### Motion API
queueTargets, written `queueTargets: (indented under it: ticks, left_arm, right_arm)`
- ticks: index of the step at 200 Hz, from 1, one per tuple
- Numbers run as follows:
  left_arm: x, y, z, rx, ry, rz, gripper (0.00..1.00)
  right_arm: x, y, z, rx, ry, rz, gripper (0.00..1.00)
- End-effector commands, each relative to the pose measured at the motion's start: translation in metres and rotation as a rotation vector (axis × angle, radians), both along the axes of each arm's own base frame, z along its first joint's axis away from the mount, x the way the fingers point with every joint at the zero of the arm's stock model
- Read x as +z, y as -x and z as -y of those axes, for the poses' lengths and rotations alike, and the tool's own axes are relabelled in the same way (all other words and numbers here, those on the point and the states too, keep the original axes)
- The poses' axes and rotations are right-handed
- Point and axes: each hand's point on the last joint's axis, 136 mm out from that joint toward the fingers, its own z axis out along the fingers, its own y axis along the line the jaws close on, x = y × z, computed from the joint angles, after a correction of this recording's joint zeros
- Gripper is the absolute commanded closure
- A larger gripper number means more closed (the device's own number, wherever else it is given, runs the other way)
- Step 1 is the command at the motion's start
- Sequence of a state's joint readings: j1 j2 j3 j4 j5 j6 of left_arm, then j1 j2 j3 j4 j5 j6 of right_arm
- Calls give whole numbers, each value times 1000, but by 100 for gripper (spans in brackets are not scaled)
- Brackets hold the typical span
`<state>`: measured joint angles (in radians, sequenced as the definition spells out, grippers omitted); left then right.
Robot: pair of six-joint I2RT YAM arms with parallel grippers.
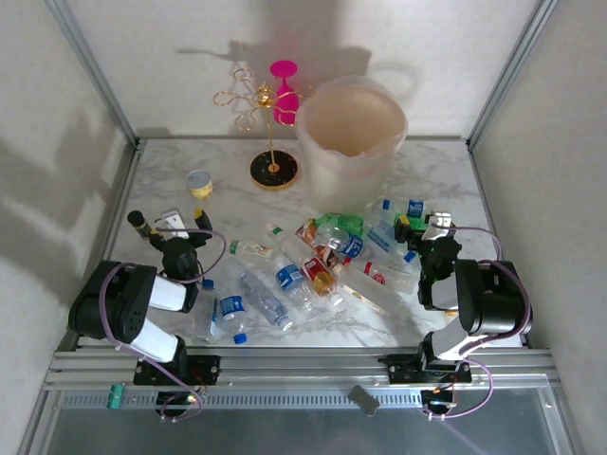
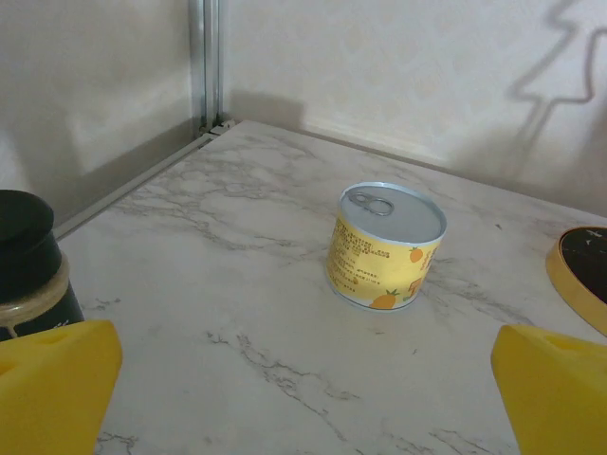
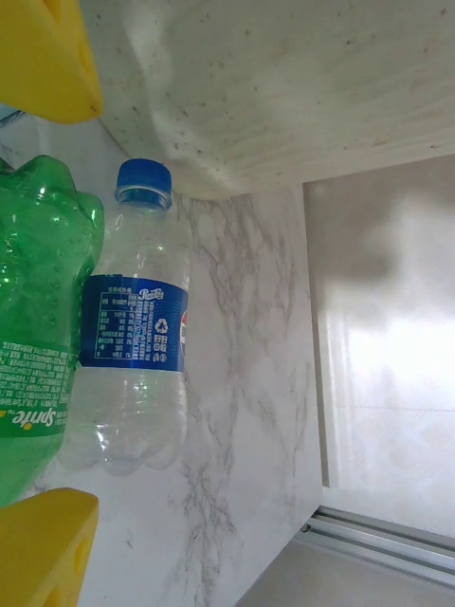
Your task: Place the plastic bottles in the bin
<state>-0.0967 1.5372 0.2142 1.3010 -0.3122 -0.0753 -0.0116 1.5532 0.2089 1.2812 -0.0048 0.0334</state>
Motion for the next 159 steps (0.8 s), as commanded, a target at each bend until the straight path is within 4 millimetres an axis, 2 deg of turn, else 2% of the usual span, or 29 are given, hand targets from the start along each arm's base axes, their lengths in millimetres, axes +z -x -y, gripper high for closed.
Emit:
queueTargets:
  ticks: [1,159]
  left_arm:
    - [4,2,-1,14,12,25,1]
    - [3,1,-1,11,15,20,1]
  right_arm:
    - [8,-4,0,7,5,26,1]
    - [9,-3,0,7,5,28,1]
